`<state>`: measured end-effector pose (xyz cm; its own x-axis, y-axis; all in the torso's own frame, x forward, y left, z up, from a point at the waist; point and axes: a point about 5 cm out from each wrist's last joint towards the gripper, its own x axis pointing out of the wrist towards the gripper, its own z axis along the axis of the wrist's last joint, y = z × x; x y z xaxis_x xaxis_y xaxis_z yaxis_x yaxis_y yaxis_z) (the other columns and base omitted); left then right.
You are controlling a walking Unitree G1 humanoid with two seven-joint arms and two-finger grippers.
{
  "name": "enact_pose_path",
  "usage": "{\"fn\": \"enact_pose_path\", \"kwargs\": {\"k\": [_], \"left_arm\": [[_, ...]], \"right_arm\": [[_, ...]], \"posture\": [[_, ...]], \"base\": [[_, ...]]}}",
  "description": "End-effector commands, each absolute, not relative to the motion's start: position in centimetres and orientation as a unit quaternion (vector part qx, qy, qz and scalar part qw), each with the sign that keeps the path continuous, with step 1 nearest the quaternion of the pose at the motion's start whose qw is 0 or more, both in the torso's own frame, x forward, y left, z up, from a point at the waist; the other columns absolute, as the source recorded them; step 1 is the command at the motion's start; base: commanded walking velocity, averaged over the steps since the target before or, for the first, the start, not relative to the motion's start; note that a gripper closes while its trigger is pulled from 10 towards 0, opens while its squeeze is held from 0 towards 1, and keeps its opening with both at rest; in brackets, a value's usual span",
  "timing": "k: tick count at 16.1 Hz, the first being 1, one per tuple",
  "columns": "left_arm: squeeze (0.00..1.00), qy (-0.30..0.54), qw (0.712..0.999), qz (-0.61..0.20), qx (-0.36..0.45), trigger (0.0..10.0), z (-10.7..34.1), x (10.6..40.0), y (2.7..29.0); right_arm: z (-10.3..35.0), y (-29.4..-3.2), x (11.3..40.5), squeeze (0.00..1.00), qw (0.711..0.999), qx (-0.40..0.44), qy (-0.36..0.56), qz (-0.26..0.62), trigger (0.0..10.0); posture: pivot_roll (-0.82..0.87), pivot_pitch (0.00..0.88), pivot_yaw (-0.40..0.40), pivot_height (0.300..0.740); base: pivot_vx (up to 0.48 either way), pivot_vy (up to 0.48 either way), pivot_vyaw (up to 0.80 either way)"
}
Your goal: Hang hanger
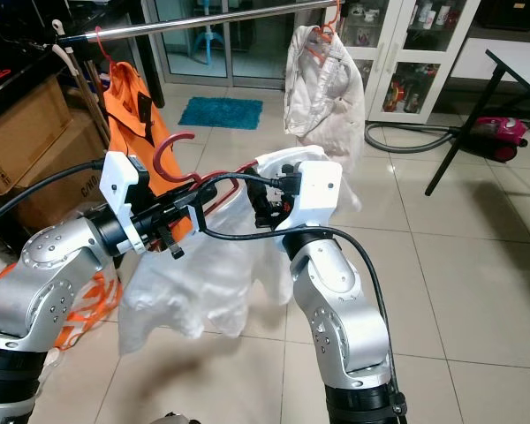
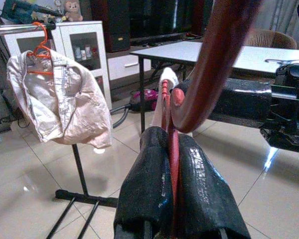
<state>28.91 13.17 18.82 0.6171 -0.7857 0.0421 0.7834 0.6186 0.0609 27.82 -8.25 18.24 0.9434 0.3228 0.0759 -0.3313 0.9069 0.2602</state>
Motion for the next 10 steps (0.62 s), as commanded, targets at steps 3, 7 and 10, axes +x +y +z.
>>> {"fn": "enact_pose_path", "kwargs": {"k": [3, 7, 10], "left_arm": [[0.0, -0.069, 0.889, -0.453, 0.026, 10.0, 20.52, 28.78, 12.32], [0.0, -0.071, 0.886, -0.458, 0.027, 10.0, 20.58, 28.68, 12.03], [0.0, -0.074, 0.884, -0.461, 0.028, 10.0, 20.63, 28.56, 11.8]], "right_arm": [[18.32, -8.1, 27.97, 0.0, 0.977, 0.126, -0.016, 0.17, 7.8], [18.09, -8.2, 27.95, 0.0, 0.98, 0.116, -0.009, 0.164, 10.0], [17.99, -8.23, 27.95, 0.0, 0.981, 0.108, -0.006, 0.162, 10.0]], "posture": [[-0.03, 0.016, 0.044, 0.74], [-0.03, 0.012, 0.043, 0.74], [-0.03, 0.007, 0.036, 0.74]], "base": [[0.0, 0.0, 0.0], [0.0, 0.0, 0.0], [0.0, 0.0, 0.0]]}}
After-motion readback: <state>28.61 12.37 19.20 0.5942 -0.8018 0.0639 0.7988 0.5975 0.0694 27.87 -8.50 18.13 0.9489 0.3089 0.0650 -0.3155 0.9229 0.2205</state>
